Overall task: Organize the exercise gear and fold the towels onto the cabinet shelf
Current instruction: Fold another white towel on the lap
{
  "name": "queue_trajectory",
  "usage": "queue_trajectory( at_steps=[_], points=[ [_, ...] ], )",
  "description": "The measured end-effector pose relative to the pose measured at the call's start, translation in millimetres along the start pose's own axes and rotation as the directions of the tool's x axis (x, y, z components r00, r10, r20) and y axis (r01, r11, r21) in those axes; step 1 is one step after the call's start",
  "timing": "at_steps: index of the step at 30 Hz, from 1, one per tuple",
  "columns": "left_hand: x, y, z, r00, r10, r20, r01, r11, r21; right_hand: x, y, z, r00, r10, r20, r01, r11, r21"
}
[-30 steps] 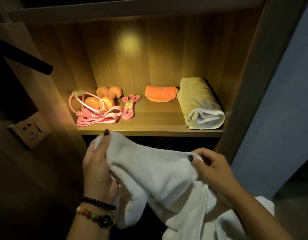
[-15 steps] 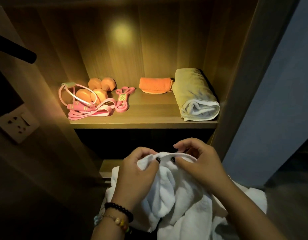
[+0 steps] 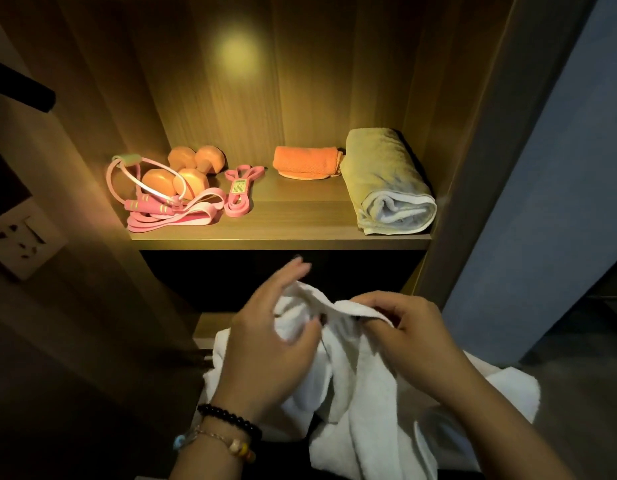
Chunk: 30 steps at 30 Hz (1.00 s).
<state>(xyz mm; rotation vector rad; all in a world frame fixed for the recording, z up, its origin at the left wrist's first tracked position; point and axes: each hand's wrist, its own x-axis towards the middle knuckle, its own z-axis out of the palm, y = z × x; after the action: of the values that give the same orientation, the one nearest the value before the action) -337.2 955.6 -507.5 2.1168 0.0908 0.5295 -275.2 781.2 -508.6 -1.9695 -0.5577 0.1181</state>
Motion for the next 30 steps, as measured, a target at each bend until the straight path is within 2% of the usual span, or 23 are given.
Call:
queue_trajectory(
  at_steps=[2,5,7,9,11,13,15,16,18,20,22,24,26,27,30],
  points=[
    [1.6,1.9,6.0,0.990,0.088,0.112,-0.094,0.994,0.047,0.2,-8.4,1.7,0.997,-0.078,0.018,0.078,0.996,-0.039],
    [3.5,-5.9,14.1,0.978,0.148,0.146,-0.166,0.979,0.120,-0.2,-12.2,1.7,0.995,-0.099,0.008,0.099,0.987,-0.126],
    [3.4,-12.5,17.6,0.989,0.118,0.090,-0.131,0.979,0.157,-2.7,-9.0,1.2,0.999,-0.040,0.013,0.042,0.974,-0.221],
    [2.9,-16.7,18.1,0.997,0.065,-0.040,-0.058,0.988,0.146,-6.2,-5.2,1.8,0.998,0.049,0.030,-0.035,0.929,-0.369],
    [4.1,-15.8,14.7,0.978,-0.040,-0.203,0.055,0.996,0.073,-9.4,-1.1,2.3,0.991,0.130,0.031,-0.102,0.887,-0.450],
    [7.6,-14.3,6.7,0.911,-0.231,-0.343,0.223,0.973,-0.063,-12.1,4.9,-2.3,0.977,0.212,0.018,-0.181,0.876,-0.446],
    [13.4,-21.1,-7.2,0.809,-0.426,-0.405,0.357,0.904,-0.236,-12.4,12.2,-12.7,0.959,0.283,-0.025,-0.266,0.862,-0.431],
    [16.1,-25.9,-14.7,0.782,-0.482,-0.396,0.387,0.872,-0.298,-11.6,16.7,-19.0,0.956,0.289,-0.058,-0.285,0.859,-0.426],
    [17.4,-30.0,-25.5,0.805,-0.497,-0.324,0.419,0.863,-0.283,-10.0,24.2,-31.0,0.963,0.234,-0.135,-0.268,0.888,-0.374],
    [14.5,-20.0,-23.5,0.868,-0.428,-0.251,0.411,0.904,-0.118,-7.7,24.3,-39.7,0.969,0.146,-0.200,-0.198,0.941,-0.275],
    [9.5,-3.7,-11.8,0.949,-0.269,-0.168,0.281,0.958,0.056,-5.1,15.8,-43.1,0.979,0.051,-0.198,-0.095,0.970,-0.222],
    [6.7,13.3,0.1,0.998,-0.065,0.000,0.064,0.989,0.133,-2.1,4.7,-40.3,0.991,-0.004,-0.132,-0.025,0.976,-0.215],
    [9.7,19.7,9.7,0.974,0.114,0.198,-0.140,0.982,0.125,1.8,1.2,-33.9,0.995,-0.031,-0.099,0.002,0.961,-0.277],
    [11.6,18.6,14.0,0.951,0.155,0.266,-0.186,0.978,0.094,3.2,-0.2,-31.5,0.994,-0.033,-0.108,-0.002,0.950,-0.311],
    [12.4,10.7,23.5,0.936,0.121,0.329,-0.130,0.992,0.004,4.1,-0.2,-29.5,0.988,0.001,-0.152,-0.047,0.954,-0.297]
  ],
)
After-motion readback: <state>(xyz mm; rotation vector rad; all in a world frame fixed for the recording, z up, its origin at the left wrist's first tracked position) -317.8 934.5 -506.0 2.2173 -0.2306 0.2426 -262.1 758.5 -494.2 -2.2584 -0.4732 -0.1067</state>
